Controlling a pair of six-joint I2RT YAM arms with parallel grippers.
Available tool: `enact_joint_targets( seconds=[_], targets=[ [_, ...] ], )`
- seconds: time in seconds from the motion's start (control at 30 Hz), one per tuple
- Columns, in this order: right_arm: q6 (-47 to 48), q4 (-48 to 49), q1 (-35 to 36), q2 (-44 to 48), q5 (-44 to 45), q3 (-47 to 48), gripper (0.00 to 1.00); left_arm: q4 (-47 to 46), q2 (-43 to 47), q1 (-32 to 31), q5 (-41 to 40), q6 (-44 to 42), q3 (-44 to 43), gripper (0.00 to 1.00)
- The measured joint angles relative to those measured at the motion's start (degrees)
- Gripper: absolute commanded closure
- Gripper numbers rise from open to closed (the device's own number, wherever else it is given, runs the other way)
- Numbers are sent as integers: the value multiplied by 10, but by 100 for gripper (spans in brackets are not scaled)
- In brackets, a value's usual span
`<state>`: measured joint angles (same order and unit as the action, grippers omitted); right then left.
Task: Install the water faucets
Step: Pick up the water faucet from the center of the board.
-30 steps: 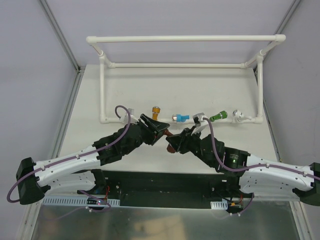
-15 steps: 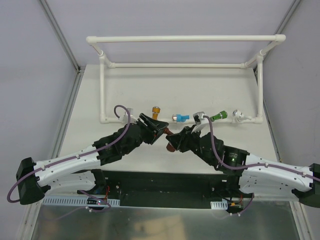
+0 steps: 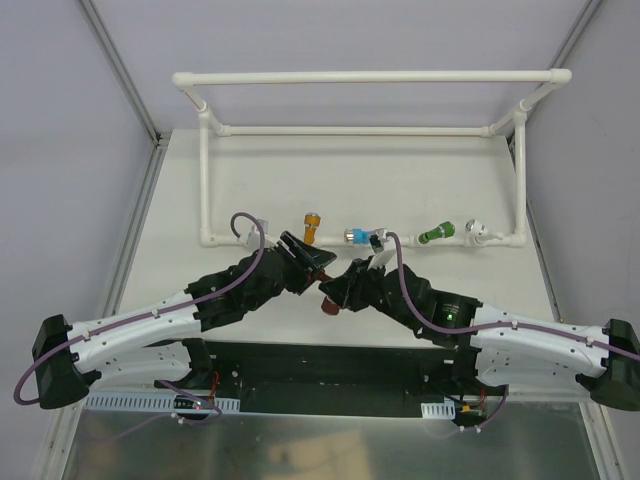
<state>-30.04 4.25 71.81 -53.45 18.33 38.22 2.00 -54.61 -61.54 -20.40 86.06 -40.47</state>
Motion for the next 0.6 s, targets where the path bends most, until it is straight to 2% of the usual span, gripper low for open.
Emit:
enact_joint_targets(
  seconds=[0.2, 0.3, 0.47, 0.6],
  targets=[
    [3, -12, 1, 14, -1, 0, 100, 9, 20, 4, -1, -23, 0, 38],
    [11, -46, 2, 49, 9, 0, 100, 37, 57, 44, 16, -70, 0, 32],
    [40, -123, 2, 126, 46, 2, 100, 149, 87, 222, 97, -214, -35, 19],
    [69, -197, 2, 139, 54, 28, 100, 234, 40, 328, 139, -337, -100, 17]
  ],
)
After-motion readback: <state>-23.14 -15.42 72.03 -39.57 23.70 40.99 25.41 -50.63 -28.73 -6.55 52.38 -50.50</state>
